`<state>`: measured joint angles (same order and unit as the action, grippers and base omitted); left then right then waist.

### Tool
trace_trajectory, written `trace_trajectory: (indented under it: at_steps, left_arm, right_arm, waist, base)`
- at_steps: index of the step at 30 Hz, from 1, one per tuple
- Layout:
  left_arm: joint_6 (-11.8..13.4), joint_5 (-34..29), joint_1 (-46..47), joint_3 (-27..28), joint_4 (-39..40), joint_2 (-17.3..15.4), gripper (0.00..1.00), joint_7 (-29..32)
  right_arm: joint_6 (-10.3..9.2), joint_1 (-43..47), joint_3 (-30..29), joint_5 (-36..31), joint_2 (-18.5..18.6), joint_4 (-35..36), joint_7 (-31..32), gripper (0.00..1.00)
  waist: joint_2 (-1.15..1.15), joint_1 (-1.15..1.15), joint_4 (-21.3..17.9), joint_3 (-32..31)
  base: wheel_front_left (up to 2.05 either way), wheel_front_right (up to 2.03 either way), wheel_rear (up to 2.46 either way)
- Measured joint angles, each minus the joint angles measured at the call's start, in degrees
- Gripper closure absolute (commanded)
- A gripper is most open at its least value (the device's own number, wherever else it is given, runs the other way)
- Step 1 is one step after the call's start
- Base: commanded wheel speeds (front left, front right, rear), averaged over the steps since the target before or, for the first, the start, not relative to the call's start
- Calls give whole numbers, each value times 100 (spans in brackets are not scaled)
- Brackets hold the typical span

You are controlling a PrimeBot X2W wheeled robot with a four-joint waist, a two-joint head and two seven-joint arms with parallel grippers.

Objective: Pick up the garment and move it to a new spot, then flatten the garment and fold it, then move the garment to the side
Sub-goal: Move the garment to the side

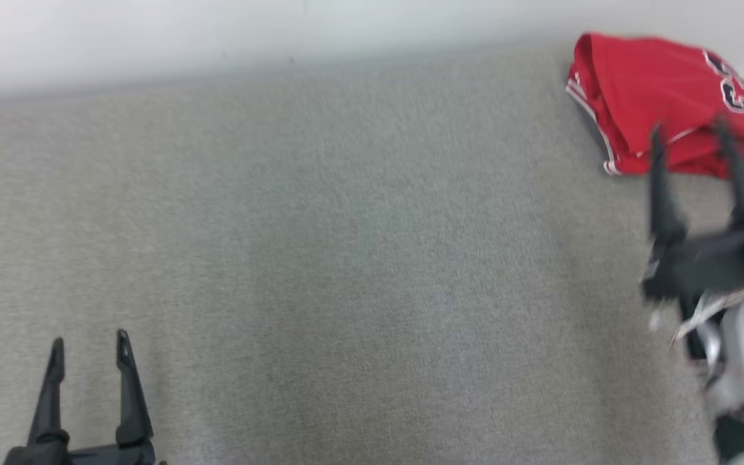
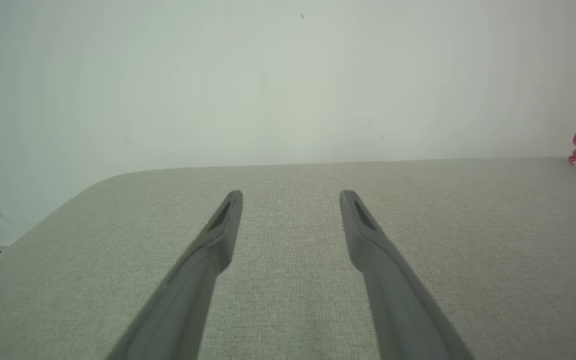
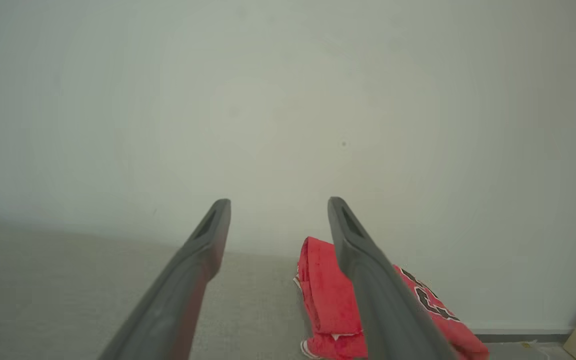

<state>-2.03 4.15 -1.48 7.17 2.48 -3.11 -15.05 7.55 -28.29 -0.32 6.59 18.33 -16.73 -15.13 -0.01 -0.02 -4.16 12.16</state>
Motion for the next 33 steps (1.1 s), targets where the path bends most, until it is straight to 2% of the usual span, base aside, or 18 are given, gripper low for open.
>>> trace_trajectory:
  at_steps: [6,9,18,23,33]
  left_arm:
    - [1,1,-151,-107,-335,13,0,0]
    - [1,1,-167,-167,-444,18,0,0]
    - [-3,1,-203,-294,-705,18,0,0]
    - [-36,98,-230,-364,-802,18,0,0]
    - [-49,152,-304,-505,-1066,19,0,0]
  right_arm:
    - [0,1062,2,8,-352,144,1,0]
    - [0,1296,-370,-24,-575,254,0,0]
    - [0,2154,-417,-300,-1127,344,1,0]
    - [0,2476,-233,-302,-1343,412,0,0]
    - [0,2825,283,-270,-1482,330,0,0]
  waist:
    - [0,0,136,-359]
    - [0,1,204,-490]
    - [1,1,415,-773]
    - [1,1,504,-905]
    - [1,2,629,-1088]
  base:
    - [0,0,0]
    - [0,0,0]
    - [0,0,0]
    - [0,0,0]
    - [0,0,0]
